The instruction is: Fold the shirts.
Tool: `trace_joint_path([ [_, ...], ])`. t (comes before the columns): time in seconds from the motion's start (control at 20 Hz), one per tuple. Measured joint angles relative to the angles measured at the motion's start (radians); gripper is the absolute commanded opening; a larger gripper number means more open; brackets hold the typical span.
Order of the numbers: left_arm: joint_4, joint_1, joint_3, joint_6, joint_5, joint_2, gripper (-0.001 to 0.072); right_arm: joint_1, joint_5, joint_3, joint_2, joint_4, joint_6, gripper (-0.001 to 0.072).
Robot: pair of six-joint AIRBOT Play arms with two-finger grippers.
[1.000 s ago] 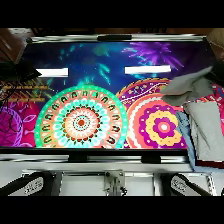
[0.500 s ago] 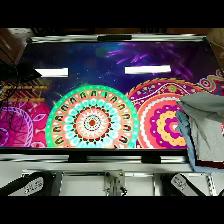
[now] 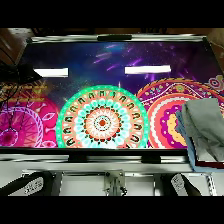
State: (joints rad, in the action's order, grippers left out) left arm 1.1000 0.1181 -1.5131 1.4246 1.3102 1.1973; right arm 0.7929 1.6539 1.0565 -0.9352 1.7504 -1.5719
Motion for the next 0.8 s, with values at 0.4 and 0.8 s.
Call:
trace_joint_path([
  [0.4,0.000,-0.006,0.000,-0.010,-0.006,0.002,0.0028,0.041,-0.209,-0.039,0.037,-0.172,-0.002,0.0630],
  [0.8,0.352,-0.264,-0.031,0.058,0.018,0.108,0.0720,-0.510,-0.463,0.211,-0.066,-0.481,0.075,0.0598],
])
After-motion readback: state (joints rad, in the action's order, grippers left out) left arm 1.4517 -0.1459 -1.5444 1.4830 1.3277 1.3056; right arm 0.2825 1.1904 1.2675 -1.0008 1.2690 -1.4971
